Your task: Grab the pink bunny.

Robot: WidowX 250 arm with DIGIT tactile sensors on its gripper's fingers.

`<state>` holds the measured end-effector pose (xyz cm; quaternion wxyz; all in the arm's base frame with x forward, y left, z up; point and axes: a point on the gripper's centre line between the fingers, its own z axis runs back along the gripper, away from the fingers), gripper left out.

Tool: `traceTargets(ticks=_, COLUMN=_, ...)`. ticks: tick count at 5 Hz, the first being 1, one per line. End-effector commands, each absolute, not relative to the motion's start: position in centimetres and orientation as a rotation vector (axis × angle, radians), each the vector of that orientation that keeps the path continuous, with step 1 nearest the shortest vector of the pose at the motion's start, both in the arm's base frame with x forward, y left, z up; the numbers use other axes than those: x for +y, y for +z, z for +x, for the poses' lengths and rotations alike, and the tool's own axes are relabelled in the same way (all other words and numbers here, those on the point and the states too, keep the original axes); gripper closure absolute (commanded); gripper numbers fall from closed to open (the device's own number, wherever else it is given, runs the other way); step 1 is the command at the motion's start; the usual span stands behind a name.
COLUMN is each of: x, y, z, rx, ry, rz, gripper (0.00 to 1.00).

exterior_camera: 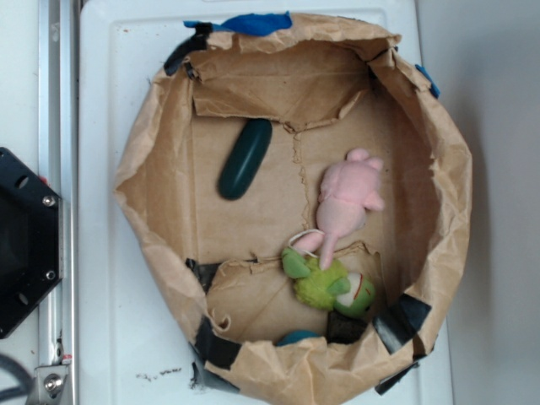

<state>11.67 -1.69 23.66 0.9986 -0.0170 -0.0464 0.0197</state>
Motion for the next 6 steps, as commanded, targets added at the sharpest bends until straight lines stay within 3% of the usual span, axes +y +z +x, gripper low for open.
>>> traceTargets(ticks=1, x=-1.7, y=23.7, z=11.7, rx=-0.093, ry=0.04, rz=-0.034, gripper=0.0)
traceTargets(ticks=2, x=-1.5, y=23.7, z=14.2, rx=-0.113, ry=0.115, rz=-0.05, gripper=0.0)
traceTargets(ticks=4, x=1.2, y=21.1, z=23.8, rx=-0.143, ry=0.35, rz=-0.07, gripper=0.0)
traceTargets(ticks=5, x=2.6, y=20.0, z=26.2, rx=-0.158, ry=0.529, rz=-0.103, gripper=0.0)
traceTargets(ticks=6, x=3.3, y=17.6, z=26.6, rx=-0.246, ry=0.755, rz=-0.1, gripper=0.0)
